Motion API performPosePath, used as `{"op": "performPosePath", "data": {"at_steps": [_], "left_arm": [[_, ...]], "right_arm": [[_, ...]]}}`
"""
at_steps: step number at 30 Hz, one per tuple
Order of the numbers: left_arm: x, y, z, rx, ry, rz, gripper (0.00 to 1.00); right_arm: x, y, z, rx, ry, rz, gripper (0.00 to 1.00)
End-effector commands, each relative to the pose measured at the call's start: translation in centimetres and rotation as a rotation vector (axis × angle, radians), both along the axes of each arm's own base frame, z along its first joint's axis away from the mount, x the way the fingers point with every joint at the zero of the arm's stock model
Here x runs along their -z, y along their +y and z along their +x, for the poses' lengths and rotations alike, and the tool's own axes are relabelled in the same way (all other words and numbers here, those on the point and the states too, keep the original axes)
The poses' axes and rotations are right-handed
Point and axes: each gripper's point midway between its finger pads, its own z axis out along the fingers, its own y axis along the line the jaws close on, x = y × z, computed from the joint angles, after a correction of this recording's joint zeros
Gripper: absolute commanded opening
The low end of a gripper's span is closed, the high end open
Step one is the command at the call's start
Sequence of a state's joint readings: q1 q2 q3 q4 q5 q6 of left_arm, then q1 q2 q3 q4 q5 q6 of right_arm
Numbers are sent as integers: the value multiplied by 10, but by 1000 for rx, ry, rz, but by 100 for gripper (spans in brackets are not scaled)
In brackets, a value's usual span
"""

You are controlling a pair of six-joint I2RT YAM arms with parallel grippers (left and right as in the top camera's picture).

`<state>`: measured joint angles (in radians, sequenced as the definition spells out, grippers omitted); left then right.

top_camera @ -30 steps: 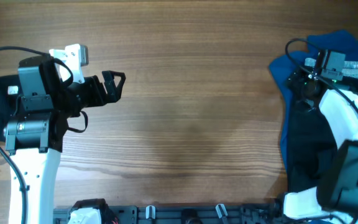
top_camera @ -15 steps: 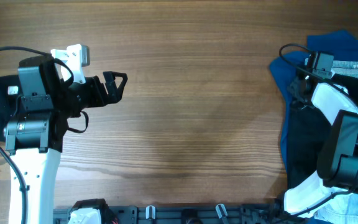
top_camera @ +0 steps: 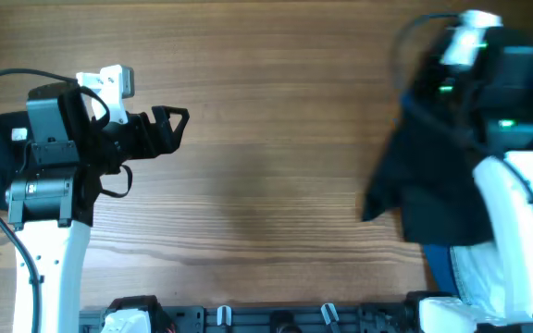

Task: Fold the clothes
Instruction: 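Grasp the black shorts with the right gripper and pull them left, then grasp the shorts waistband with the left gripper and spread them out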

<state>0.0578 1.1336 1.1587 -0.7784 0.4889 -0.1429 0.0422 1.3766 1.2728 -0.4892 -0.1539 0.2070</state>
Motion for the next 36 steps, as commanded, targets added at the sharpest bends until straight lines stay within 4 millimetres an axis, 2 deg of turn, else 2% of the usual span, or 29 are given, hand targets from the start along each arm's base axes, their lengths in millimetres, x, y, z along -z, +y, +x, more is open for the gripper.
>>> {"op": "performPosePath", "data": {"at_steps": [1,2,3,4,5,6,8,9,10,13,16,19,21,22,25,27,30,32,36], "left_arm": [[-11,-4,0,16,-29,-13,93],[-14,-4,-1,16,-39,-12,94],[-17,-4,-1,14,-55,-9,95],[-22,-3,-1,10,-76,-5,95],[-29,-2,-1,5,-106,0,96],[-36,-1,-1,3,-134,3,97],[-46,-2,-1,6,-179,1,98],[-48,-3,-1,7,-186,1,99],[-45,-5,2,15,-177,0,99],[-29,-22,13,74,-144,13,99],[24,-63,29,195,-21,79,100],[83,-107,32,331,119,106,100],[108,-120,39,361,159,114,100],[132,-123,42,371,202,149,97],[185,-125,42,375,321,195,91],[208,-129,44,400,348,212,85],[231,-133,47,408,374,221,78],[236,-136,50,411,367,221,75],[255,-141,45,427,400,232,62]], "right_arm": [[15,147,-36,-430,33,12,4],[24,182,-51,-509,51,-3,9],[36,207,-63,-549,68,-41,47],[46,221,-68,-538,80,-87,69],[54,226,-70,-481,84,-132,78],[54,224,-68,-426,72,-160,80],[39,205,-61,-314,44,-166,82],[23,191,-58,-269,27,-153,82],[-4,168,-56,-213,-4,-116,82],[-50,127,-66,-134,-83,-73,82],[-77,89,-89,-16,-100,38,82],[-93,76,-119,9,-75,200,82],[-92,72,-132,9,-53,220,82],[-86,70,-137,14,-26,210,82],[-68,67,-142,36,55,197,84],[-56,68,-142,40,102,174,86],[-45,72,-139,31,143,164,86],[-41,74,-137,28,162,160,86],[-35,75,-135,31,182,150,87]]}}
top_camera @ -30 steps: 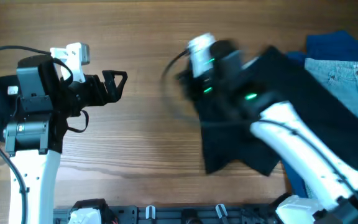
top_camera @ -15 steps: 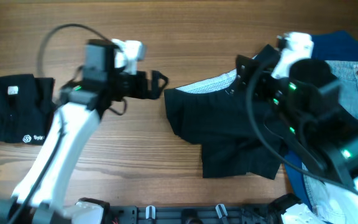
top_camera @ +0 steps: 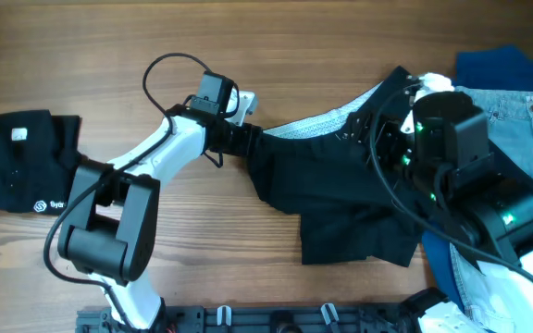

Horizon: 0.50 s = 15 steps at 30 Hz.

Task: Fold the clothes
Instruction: 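Grasp the shorts waistband with the left gripper and spread them out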

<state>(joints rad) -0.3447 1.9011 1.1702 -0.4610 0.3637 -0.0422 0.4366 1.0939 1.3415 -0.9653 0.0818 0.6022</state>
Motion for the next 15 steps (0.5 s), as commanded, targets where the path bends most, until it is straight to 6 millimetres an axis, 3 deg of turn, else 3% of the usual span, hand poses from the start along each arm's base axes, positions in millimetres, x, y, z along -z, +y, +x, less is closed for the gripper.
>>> {"op": "performPosePath", "data": {"at_steps": [1,3,5,6,7,8,11,12,13,15], "left_arm": [[25,-8,-7,35,43,27,55],[34,-11,-12,46,62,34,34],[34,-9,-7,33,46,46,4],[33,1,1,-26,30,88,4],[32,20,13,-134,8,159,4],[25,56,30,-294,-32,264,4],[-5,127,52,-526,-109,395,4],[-35,184,59,-668,-144,433,4],[-48,210,59,-733,-152,417,4],[-60,233,54,-784,-132,356,8]], "right_arm": [[0,2,1,-2,9,17,87],[0,2,1,-1,9,16,87],[0,2,1,-1,8,15,87],[0,2,1,1,8,13,87],[0,0,2,6,6,5,87],[2,-4,2,21,8,-11,87],[7,-15,0,64,21,-60,87],[8,-18,0,73,24,-72,87],[7,-18,0,77,22,-73,87],[7,-21,2,90,15,-85,87]]}}
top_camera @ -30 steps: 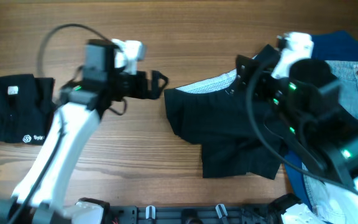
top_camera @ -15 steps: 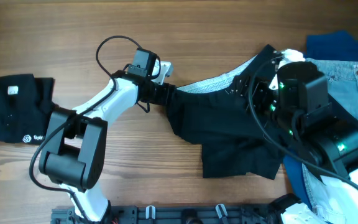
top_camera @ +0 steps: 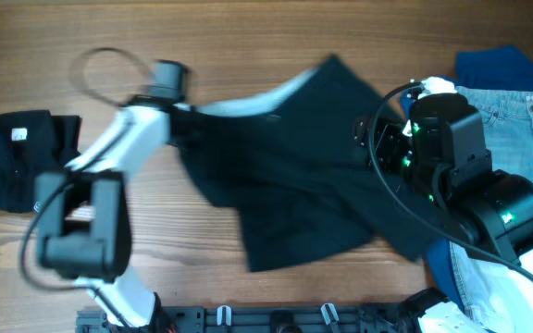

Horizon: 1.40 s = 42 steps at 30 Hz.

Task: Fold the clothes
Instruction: 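Grasp the shorts waistband with the left gripper and spread them out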

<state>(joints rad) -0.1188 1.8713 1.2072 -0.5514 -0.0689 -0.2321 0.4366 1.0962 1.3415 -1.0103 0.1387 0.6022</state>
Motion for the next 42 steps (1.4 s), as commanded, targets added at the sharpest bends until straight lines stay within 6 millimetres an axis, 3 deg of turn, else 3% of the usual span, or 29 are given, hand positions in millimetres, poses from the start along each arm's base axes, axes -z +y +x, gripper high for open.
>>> {"op": "performPosePath", "data": {"at_steps": [1,5,7,10,11,12,14,17,23,26,27,29,31,33,36,39,42], "left_arm": [[-58,78,7,-219,-123,9,17],[-80,89,-10,-175,-120,30,42],[-103,72,-6,-70,-184,3,48],[-114,21,1,140,-236,-99,44],[-108,-11,7,273,-244,-139,43],[-102,-26,10,340,-248,-146,44],[-84,-51,17,432,-242,-140,51],[-48,-80,32,532,-237,-112,52],[11,-82,48,524,-198,-85,50],[36,-69,52,487,-166,-19,43],[40,-58,56,455,-164,38,22],[40,-15,68,262,-178,181,4],[31,45,75,-5,-212,261,4],[34,83,73,-157,-209,199,4],[40,122,63,-250,-178,107,4],[38,138,56,-269,-167,27,4],[14,134,61,-249,-217,-26,11]], "right_arm": [[-1,-10,6,54,-14,-36,87],[9,-9,11,56,18,-56,87],[16,-7,15,57,39,-64,87],[29,-3,22,74,84,-63,87],[37,-2,24,88,113,-62,87],[42,1,26,81,128,-63,87],[50,6,28,67,157,-59,87],[59,14,27,37,199,-42,87],[68,11,19,37,251,-64,87],[69,10,17,37,258,-67,87],[69,10,17,37,259,-68,87],[73,10,18,37,272,-75,87],[87,10,19,39,309,-94,87],[106,8,19,46,364,-131,87],[131,11,25,49,435,-169,88],[155,16,37,46,474,-191,91],[178,33,68,-19,431,-195,88]]}}
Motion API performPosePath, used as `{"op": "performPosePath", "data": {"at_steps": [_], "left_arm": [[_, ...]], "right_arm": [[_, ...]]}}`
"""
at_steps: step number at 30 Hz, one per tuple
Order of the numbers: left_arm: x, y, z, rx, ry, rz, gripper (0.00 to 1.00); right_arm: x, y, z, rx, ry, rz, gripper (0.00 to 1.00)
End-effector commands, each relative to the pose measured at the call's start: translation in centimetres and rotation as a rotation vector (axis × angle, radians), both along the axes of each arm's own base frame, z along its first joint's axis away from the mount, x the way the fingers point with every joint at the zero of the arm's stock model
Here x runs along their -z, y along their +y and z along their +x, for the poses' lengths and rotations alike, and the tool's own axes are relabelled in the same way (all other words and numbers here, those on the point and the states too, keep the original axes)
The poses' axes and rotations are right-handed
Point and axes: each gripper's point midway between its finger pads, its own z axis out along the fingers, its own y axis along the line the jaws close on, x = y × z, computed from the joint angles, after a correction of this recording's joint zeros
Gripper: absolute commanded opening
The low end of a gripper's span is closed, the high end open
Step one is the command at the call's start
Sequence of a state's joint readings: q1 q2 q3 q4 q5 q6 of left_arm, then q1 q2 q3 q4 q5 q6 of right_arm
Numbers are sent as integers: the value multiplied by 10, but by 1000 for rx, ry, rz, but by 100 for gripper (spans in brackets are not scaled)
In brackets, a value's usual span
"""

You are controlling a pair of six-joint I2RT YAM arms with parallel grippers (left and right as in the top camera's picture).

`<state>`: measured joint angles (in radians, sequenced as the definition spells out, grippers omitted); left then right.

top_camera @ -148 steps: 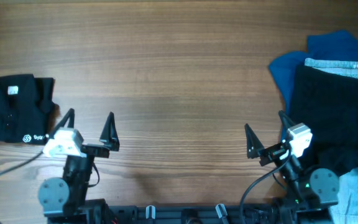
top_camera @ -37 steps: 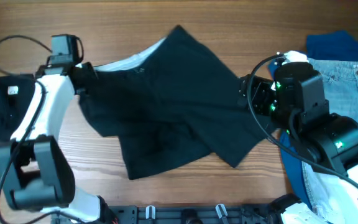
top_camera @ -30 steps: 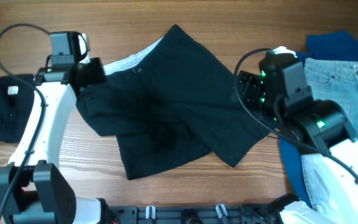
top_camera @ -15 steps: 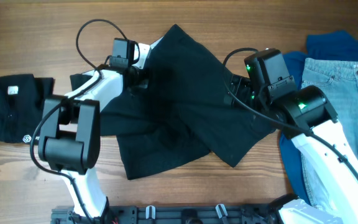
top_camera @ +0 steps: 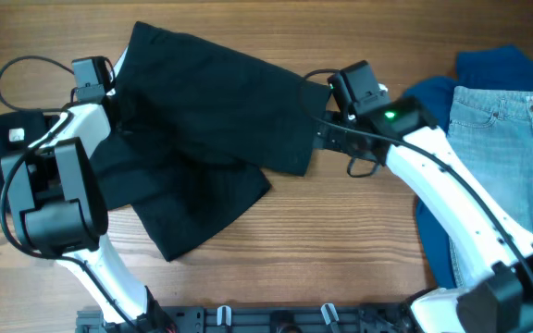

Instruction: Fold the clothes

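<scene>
A black garment (top_camera: 211, 111) lies stretched across the left and middle of the wooden table, its lower part trailing toward the front edge. At the garment's left edge my left gripper (top_camera: 121, 109) is pinched on the cloth, fingers partly hidden by it. The right gripper (top_camera: 315, 139) is shut on the garment's right edge, with the cloth pulled fairly flat between the two. No wrist views are given.
A folded black shirt (top_camera: 3, 157) with a white label lies at the far left, beside the left arm. Light blue jeans (top_camera: 502, 157) rest on a dark blue garment (top_camera: 489, 69) at the right. Bare wood (top_camera: 340, 240) shows at front centre.
Both grippers have moved left with the black garment. The left one has gone from about table centre-left to the far left, and the cloth now lies spread and flatter.
At first my left gripper stood open at the left while the right arm held the black garment bunched at the far right. Then both grippers gripped it near the middle. It then appeared further left, and now it lies spread over the left half.
</scene>
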<state>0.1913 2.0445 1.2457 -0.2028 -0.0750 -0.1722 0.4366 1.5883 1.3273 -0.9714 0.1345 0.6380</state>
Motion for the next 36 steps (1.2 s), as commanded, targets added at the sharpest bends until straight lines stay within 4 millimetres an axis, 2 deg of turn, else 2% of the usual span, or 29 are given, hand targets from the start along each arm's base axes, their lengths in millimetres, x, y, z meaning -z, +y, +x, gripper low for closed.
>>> {"op": "performPosePath", "data": {"at_steps": [1,2,3,5,8,10,13,15,17,18,19,20,23,25,26,27,28,31,34,36], "left_arm": [[-24,-8,1,18,-47,-57,15],[-42,-8,2,20,-78,-50,20],[-56,-8,1,20,-99,-46,22],[-94,-10,-5,22,-147,-36,27],[-162,-20,-28,43,-229,-38,33],[-195,-40,-44,98,-277,-82,38],[-228,-65,-66,164,-317,-119,43],[-246,-81,-84,199,-334,-120,45],[-252,-90,-93,220,-333,-123,47],[-252,-94,-97,227,-325,-126,46],[-250,-95,-99,230,-313,-129,46],[-247,-96,-101,230,-300,-132,47],[-243,-99,-104,235,-275,-138,47],[-242,-99,-105,235,-274,-138,47],[-242,-99,-105,235,-273,-138,47],[-242,-99,-105,235,-271,-139,47],[-242,-99,-105,235,-271,-139,47],[-242,-99,-105,235,-271,-139,50],[-241,-99,-106,235,-266,-140,52],[-238,-99,-110,233,-246,-143,53]], "right_arm": [[30,14,30,-62,-21,7,82],[35,16,41,-56,-42,26,72],[40,18,54,-46,-60,60,66],[48,17,79,-26,-90,160,66],[60,9,117,-24,-136,335,75],[71,3,130,-17,-146,380,76],[90,9,139,-47,-142,440,75],[105,19,144,-82,-139,480,70],[116,26,146,-99,-132,521,56],[114,30,150,-125,-153,540,34],[111,30,156,-135,-185,537,15],[101,27,165,-136,-229,542,4],[56,-2,195,-109,-373,542,4],[6,-47,221,-51,-545,541,4],[-9,-66,228,-11,-598,551,4],[-15,-76,231,1,-623,560,29],[-17,-81,231,-3,-627,572,69],[-7,-90,209,-39,-519,655,84],[-2,-82,172,-133,-391,671,84],[-3,-67,143,-207,-308,639,84]]}}
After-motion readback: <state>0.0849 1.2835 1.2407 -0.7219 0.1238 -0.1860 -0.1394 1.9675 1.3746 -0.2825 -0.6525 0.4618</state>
